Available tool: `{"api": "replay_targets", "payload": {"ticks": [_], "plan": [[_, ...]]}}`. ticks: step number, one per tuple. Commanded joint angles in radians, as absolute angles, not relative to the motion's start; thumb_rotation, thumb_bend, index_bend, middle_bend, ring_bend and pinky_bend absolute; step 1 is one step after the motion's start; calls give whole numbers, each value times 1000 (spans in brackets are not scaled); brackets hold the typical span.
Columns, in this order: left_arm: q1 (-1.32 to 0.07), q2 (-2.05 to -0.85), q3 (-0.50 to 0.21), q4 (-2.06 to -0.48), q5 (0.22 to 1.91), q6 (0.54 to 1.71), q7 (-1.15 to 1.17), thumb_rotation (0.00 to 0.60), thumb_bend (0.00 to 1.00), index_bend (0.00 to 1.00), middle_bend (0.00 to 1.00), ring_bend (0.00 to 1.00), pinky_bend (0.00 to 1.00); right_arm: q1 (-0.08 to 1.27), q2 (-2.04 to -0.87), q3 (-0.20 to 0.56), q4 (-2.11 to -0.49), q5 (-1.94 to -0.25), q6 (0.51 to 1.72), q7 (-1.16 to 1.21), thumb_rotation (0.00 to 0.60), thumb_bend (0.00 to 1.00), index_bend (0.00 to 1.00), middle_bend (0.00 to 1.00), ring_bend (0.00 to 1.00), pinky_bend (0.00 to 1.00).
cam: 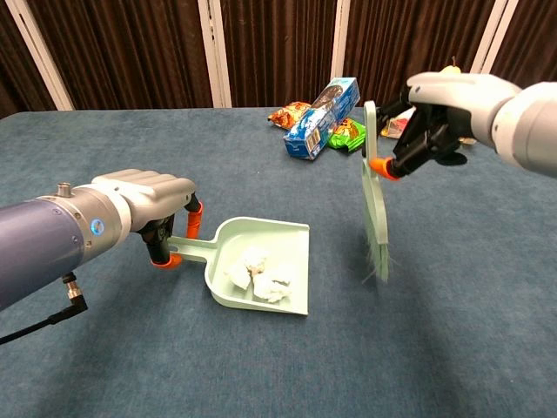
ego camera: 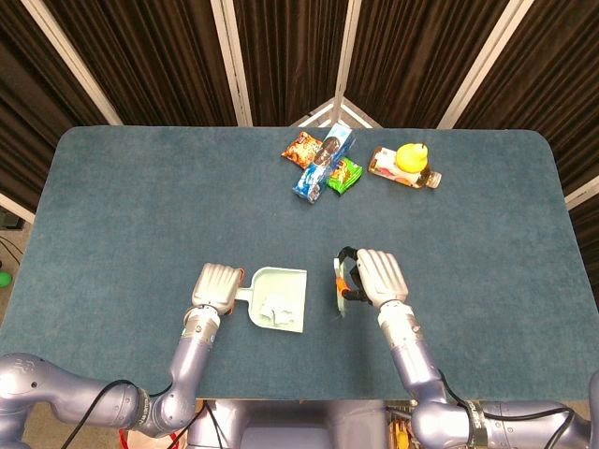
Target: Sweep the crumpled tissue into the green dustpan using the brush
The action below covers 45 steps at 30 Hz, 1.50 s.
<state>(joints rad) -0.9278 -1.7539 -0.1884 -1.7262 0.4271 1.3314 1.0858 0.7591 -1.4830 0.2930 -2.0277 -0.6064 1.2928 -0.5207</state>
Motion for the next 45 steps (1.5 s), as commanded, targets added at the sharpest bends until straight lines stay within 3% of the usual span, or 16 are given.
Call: {"api": "replay_targets", "payload": {"ticks": [1, 7, 23, 30, 45], "plan": [[-933, -1757, -189, -1734, 425, 1340, 1095, 600, 547, 604, 1000, 1000, 984, 753, -1507, 271, -2022, -618, 1294, -519, 600, 503, 963, 956, 998, 911], [-940, -1768, -199, -1746, 419, 1351, 1103, 600, 547, 605, 1000, 1000, 984, 768, -1578, 277, -2022, -592, 1302, -519, 600, 503, 962, 956, 998, 911], [-947, -1802, -213, -1719, 401, 1343, 1090, 600, 547, 606, 1000, 1000, 984, 845, -1700, 466, -2084, -363, 1338, -482, 600, 506, 962, 956, 998, 911], [-953, -1816, -219, -1716, 405, 1348, 1090, 600, 547, 606, 1000, 1000, 984, 865, -1675, 523, -2106, -308, 1347, -476, 600, 508, 963, 956, 998, 911], [-941, -1814, -212, -1711, 414, 1357, 1078, 600, 538, 597, 1000, 1000, 984, 854, -1575, 526, -2158, -401, 1362, -463, 600, 506, 963, 956, 998, 911]]}}
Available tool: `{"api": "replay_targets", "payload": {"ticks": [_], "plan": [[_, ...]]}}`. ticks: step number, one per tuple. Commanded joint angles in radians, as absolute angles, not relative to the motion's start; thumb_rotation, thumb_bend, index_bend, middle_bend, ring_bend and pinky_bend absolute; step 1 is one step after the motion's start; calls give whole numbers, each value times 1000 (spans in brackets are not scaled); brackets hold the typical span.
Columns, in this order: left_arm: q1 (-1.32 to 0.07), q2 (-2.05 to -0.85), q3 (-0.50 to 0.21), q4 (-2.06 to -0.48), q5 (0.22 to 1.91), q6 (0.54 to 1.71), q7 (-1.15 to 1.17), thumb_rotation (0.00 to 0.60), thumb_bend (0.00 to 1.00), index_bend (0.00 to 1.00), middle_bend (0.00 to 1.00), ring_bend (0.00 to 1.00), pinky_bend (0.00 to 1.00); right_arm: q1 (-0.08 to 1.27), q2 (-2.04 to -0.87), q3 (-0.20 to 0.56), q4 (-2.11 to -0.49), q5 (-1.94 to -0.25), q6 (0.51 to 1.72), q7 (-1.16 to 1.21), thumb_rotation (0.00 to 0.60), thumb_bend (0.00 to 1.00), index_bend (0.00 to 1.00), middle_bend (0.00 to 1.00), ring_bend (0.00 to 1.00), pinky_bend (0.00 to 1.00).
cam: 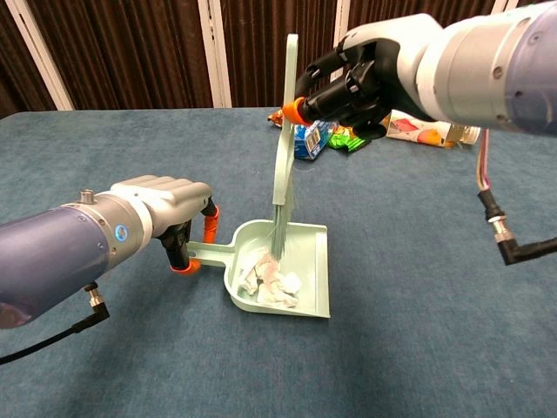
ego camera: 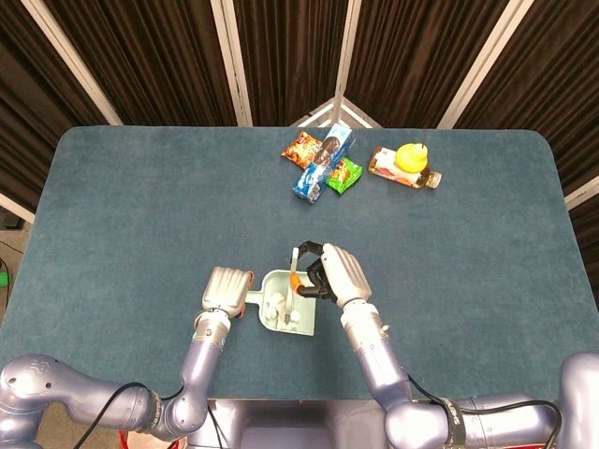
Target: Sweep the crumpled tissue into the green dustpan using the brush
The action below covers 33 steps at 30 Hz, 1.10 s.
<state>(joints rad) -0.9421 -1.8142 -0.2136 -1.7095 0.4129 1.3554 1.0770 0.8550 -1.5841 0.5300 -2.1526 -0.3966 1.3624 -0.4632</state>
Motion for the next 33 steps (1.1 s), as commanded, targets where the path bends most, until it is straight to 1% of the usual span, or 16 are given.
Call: {"api": "replay_targets", "payload": {"ticks": [1, 3, 5, 6, 7, 8, 10, 12, 17, 21, 24, 27, 30, 33], "plan": [[-941, -1813, -211, -1715, 414, 1359, 1081, 600, 512, 580, 1000, 1000, 984, 852, -1569, 522, -2160, -403, 1363, -462, 600, 506, 963, 956, 998, 911], [-940, -1810, -210, -1720, 416, 1360, 1082, 600, 411, 521, 1000, 1000, 984, 849, -1560, 515, -2162, -409, 1363, -459, 600, 507, 963, 956, 998, 911], [-939, -1805, -209, -1727, 418, 1360, 1083, 600, 230, 434, 1000, 1000, 984, 845, -1551, 508, -2163, -414, 1364, -456, 600, 508, 963, 956, 998, 911], [-939, -1801, -207, -1732, 416, 1362, 1087, 600, 105, 368, 1000, 1000, 984, 842, -1544, 503, -2164, -417, 1363, -453, 600, 508, 962, 956, 998, 911], [-939, -1798, -206, -1737, 413, 1365, 1092, 600, 20, 316, 999, 1000, 984, 840, -1539, 500, -2164, -419, 1363, -452, 600, 508, 963, 956, 999, 911], [-938, -1793, -205, -1742, 411, 1366, 1095, 600, 1, 287, 997, 1000, 984, 838, -1533, 498, -2164, -421, 1362, -450, 600, 507, 962, 956, 999, 911], [-934, -1781, -204, -1755, 419, 1364, 1089, 600, 0, 244, 988, 999, 984, 833, -1521, 490, -2164, -426, 1359, -446, 600, 507, 962, 956, 999, 911], [-927, -1766, -201, -1769, 430, 1363, 1076, 600, 0, 225, 980, 995, 984, 829, -1511, 484, -2163, -431, 1358, -444, 600, 508, 962, 956, 998, 911], [-897, -1702, -201, -1825, 485, 1364, 1017, 600, 0, 205, 972, 988, 984, 813, -1472, 461, -2148, -459, 1354, -444, 600, 507, 963, 956, 998, 911], [-857, -1619, -190, -1890, 557, 1364, 945, 600, 0, 205, 971, 986, 983, 785, -1424, 426, -2115, -506, 1347, -442, 600, 508, 963, 956, 998, 911], [-818, -1538, -163, -1938, 627, 1369, 892, 600, 0, 205, 971, 986, 981, 749, -1382, 388, -2082, -542, 1339, -430, 600, 508, 963, 956, 998, 911], [-772, -1437, -128, -1993, 718, 1368, 828, 600, 0, 205, 968, 984, 975, 712, -1337, 327, -2028, -623, 1335, -433, 600, 507, 963, 956, 998, 910], [-741, -1378, -108, -2018, 780, 1369, 779, 600, 0, 205, 958, 976, 961, 691, -1319, 288, -1982, -693, 1346, -440, 600, 507, 963, 956, 999, 911], [-686, -1292, -83, -2048, 857, 1373, 682, 600, 0, 205, 953, 972, 944, 661, -1304, 229, -1910, -773, 1358, -457, 600, 508, 963, 956, 999, 911]]}}
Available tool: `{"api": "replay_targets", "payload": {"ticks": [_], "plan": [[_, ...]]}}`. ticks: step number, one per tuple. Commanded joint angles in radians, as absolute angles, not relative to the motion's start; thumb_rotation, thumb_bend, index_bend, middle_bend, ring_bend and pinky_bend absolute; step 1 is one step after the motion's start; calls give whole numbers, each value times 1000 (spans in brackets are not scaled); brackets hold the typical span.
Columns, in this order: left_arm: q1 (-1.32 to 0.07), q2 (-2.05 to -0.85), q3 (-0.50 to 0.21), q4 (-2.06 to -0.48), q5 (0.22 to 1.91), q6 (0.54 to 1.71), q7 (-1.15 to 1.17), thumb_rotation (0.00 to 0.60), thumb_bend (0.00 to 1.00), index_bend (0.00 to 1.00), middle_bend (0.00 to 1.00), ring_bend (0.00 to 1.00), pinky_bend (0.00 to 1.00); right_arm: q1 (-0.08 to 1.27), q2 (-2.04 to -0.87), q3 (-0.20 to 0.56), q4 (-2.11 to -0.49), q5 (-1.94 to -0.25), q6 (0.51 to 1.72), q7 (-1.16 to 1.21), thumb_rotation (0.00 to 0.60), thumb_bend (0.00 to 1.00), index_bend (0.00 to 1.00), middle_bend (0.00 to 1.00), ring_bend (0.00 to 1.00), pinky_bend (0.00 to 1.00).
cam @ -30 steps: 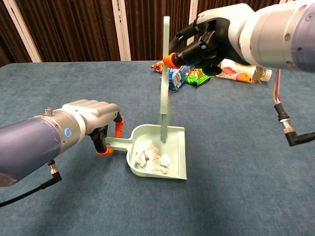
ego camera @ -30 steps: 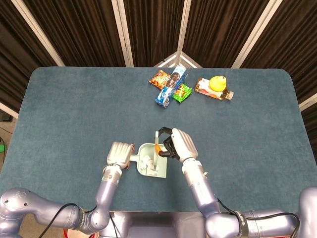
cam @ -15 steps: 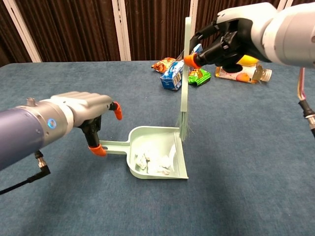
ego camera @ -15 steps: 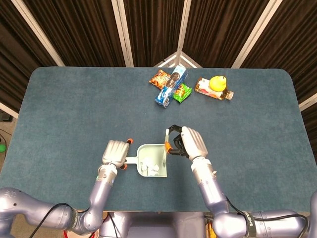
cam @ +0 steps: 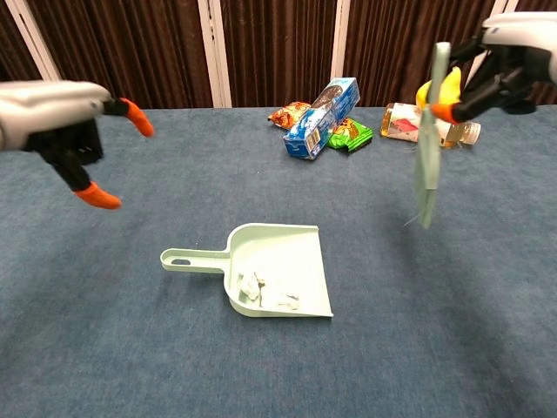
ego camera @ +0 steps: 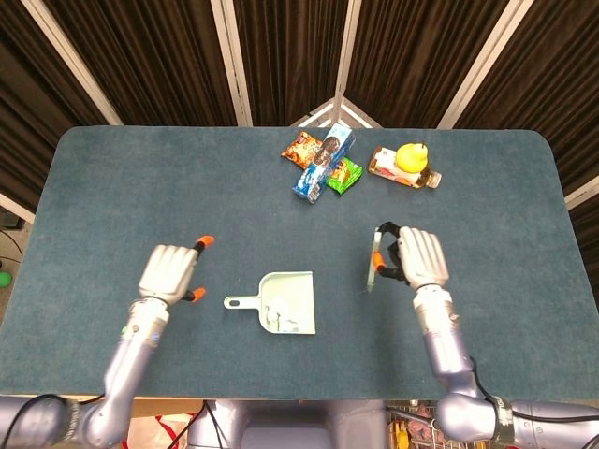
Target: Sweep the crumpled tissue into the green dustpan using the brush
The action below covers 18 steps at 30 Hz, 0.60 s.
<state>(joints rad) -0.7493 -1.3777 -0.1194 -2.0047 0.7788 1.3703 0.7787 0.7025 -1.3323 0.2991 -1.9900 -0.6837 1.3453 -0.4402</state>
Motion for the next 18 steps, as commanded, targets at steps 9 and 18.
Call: {"api": "replay_targets", "payload": {"ticks": [9, 18], "plan": [[-571, -1164, -22, -2059, 1030, 1382, 502, 600, 0, 203, 683, 727, 760, 621, -1364, 95, -1779, -913, 1386, -586, 600, 508, 871, 923, 920, 812], [-499, -1136, 34, -2031, 1146, 1373, 452, 600, 0, 0, 5, 34, 128, 625, -1384, 64, -1900, -833, 1275, -661, 600, 417, 0, 16, 8, 71]]}}
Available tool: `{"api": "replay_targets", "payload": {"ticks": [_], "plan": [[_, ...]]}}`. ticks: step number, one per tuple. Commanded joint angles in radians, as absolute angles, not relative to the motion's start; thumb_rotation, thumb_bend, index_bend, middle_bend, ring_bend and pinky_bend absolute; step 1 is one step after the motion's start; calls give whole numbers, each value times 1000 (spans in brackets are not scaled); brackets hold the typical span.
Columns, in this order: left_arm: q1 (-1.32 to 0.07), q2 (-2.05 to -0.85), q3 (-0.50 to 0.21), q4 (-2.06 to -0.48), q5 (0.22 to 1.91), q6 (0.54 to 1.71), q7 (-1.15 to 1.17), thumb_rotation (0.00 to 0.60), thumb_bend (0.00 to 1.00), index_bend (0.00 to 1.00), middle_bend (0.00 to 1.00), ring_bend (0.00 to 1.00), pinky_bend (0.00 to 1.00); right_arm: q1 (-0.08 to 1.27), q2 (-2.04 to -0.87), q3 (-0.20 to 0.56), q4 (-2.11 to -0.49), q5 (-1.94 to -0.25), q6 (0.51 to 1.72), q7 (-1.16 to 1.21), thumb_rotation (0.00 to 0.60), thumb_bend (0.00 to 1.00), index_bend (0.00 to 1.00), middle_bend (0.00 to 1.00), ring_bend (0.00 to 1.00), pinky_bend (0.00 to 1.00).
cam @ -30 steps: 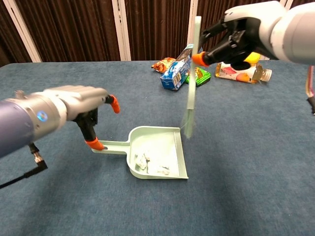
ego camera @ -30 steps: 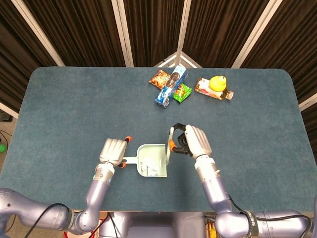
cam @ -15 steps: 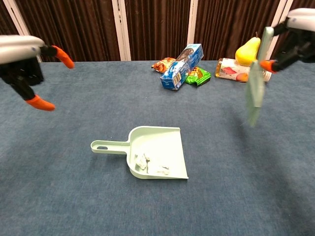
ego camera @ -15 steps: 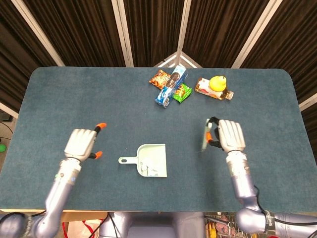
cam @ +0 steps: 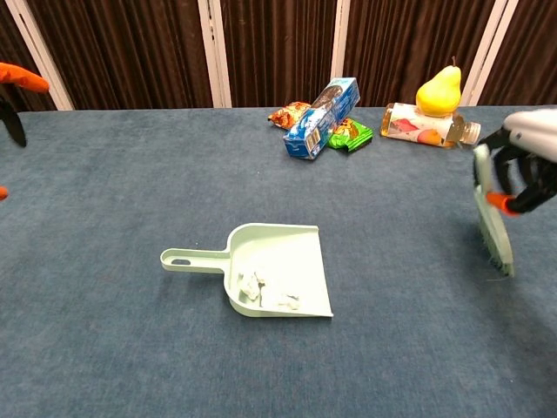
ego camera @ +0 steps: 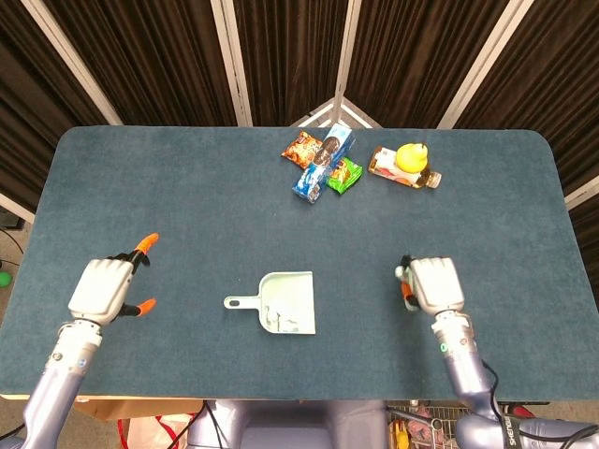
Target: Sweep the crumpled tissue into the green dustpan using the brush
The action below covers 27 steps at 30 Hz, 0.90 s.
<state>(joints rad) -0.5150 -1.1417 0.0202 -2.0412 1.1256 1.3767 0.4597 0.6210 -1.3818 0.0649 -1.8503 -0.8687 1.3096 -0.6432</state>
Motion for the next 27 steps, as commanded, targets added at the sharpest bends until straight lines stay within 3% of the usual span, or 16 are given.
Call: {"api": "replay_targets", "payload": {"ticks": [1, 4, 12, 21, 27], "plan": [[-493, -1135, 37, -2030, 1153, 1371, 447, 600, 0, 0, 0, 7, 76, 624, -1385, 68, -1911, -828, 1272, -658, 600, 394, 0, 2, 1, 60], [-469, -1133, 47, -2028, 1178, 1371, 418, 600, 0, 0, 0, 0, 28, 614, -1384, 85, -1952, -825, 1270, -623, 600, 339, 0, 0, 0, 47], [-394, -1114, 89, -2001, 1275, 1393, 355, 600, 0, 0, 0, 0, 16, 574, -1309, 67, -2030, -908, 1285, -574, 600, 331, 0, 0, 0, 47], [-270, -1122, 158, -1847, 1488, 1504, 228, 600, 0, 0, 0, 0, 5, 422, -1161, -76, -1957, -1146, 1366, -448, 600, 331, 0, 0, 0, 4], [-189, -1141, 178, -1683, 1586, 1595, 183, 600, 0, 0, 0, 0, 0, 251, -1088, -190, -1824, -1378, 1510, -231, 600, 332, 0, 0, 0, 0]]}}
